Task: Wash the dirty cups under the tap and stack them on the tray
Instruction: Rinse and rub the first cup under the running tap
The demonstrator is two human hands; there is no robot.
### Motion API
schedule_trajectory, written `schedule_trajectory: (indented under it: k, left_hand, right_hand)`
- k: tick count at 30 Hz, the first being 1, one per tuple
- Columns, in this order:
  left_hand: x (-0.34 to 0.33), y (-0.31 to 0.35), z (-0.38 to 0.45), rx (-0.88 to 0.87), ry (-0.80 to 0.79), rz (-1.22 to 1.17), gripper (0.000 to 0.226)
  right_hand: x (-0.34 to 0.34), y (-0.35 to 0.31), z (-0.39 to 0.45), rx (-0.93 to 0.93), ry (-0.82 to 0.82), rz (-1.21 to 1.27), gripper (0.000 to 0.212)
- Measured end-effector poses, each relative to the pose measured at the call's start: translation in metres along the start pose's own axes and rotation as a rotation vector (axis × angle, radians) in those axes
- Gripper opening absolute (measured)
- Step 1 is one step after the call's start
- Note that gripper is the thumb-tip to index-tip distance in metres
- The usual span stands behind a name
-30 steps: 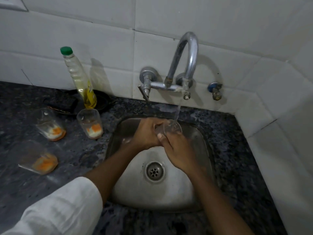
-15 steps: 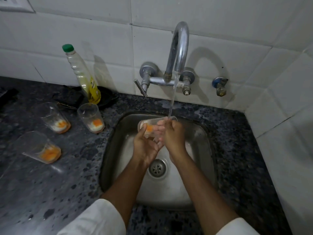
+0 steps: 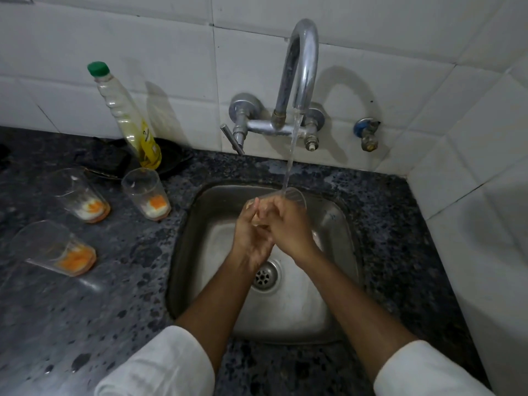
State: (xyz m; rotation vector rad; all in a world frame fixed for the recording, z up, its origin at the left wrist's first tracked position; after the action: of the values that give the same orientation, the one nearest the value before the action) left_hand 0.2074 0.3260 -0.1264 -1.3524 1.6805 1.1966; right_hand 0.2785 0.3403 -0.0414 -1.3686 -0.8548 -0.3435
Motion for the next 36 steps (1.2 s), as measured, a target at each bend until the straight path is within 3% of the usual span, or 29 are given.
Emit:
schedule_trajectory:
  k: [2,4,7,9,11,13,15,18,20,23,25,27,28,29,32,34,36]
  left_hand:
    - [0.003,0.005,0.002,0.027,0.055,0.057,0.037]
    - [0.005,0.013,0.005,0.113,0.125,0.135,0.039]
    - [0.008,0.015,0.005,0.192,0.174,0.168,0.038]
    - [0.002,0.009,-0.001,0.16,0.078,0.149,0.041]
    - [0.003,0.005,0.001,0.071,-0.024,0.046,0.046]
    - [0.006,0.005,0.005,-0.017,-0.042,-0.027,0.059]
    - [0.004,0.012,0.003,0.003,0.016,0.024,0.05]
    - [0.004,0.02,0.007,0.143,0.153,0.089,0.041]
    - [0.002,0.02,0.004,0.218,0.215,0.121,0.043]
    - [-0.006,0.013,-0.003,0.208,0.123,0.155,0.049]
    - [-0.007,0.007,-0.004,0.112,0.025,0.158,0.054]
    - [-0.008,0.008,-0.006,0.013,-0.039,0.142,0.041]
    - [-0.007,0.01,-0.005,0.004,-0.032,0.12,0.036]
    - [-0.004,0.011,-0.003,0.031,0.007,0.09,0.038]
    - [0.005,0.009,0.004,0.165,0.183,0.121,0.061]
    - [0.008,0.008,0.007,0.181,0.288,0.193,0.066]
    - [0.004,0.005,0.004,0.189,0.282,0.148,0.062]
  right_hand:
    - [-0.003,0.0,-0.002,0.131,-0.155,-0.133,0.015]
    - [0.002,0.006,-0.008,0.331,-0.268,-0.5,0.029]
    - [0.008,0.011,-0.012,0.47,-0.249,-0.793,0.036]
    - [0.006,0.0,-0.012,0.414,-0.074,-0.643,0.03]
    - [0.005,-0.008,-0.008,0.223,0.133,-0.323,0.021]
    - [-0.001,-0.005,-0.003,0.09,0.15,-0.116,0.019]
    - [-0.003,-0.002,-0.002,0.18,0.023,-0.156,0.018]
    - [0.0,0.011,-0.005,0.43,-0.172,-0.578,0.029]
    - [0.005,0.018,-0.007,0.52,-0.184,-0.778,0.032]
    - [0.009,0.005,-0.009,0.523,0.009,-0.642,0.021]
    - [0.009,-0.003,-0.006,0.336,0.144,-0.428,0.012]
    - [0.005,0.001,-0.003,0.158,0.114,-0.14,0.014]
    - [0.004,0.003,-0.004,0.168,0.065,-0.092,0.015]
    - [0.004,0.003,-0.005,0.257,0.004,-0.182,0.016]
    - [0.001,0.015,-0.013,0.515,-0.133,-0.765,0.026]
    - [0.003,0.021,-0.014,0.556,-0.072,-0.725,0.027]
    - [0.007,0.025,-0.017,0.435,0.04,-0.376,0.021]
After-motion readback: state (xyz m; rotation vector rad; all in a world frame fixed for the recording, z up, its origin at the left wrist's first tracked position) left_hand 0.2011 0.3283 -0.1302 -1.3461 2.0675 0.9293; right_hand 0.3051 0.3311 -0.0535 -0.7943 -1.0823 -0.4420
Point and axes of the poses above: each hand's wrist, its own z-axis towards the middle knuckle, its own x-axis out of the back of the hand, y = z × x, the point moved 5 cm from there along z, towards the middle knuckle, and after that the axes turned 13 degrees about -z, right-handed, at the moved point
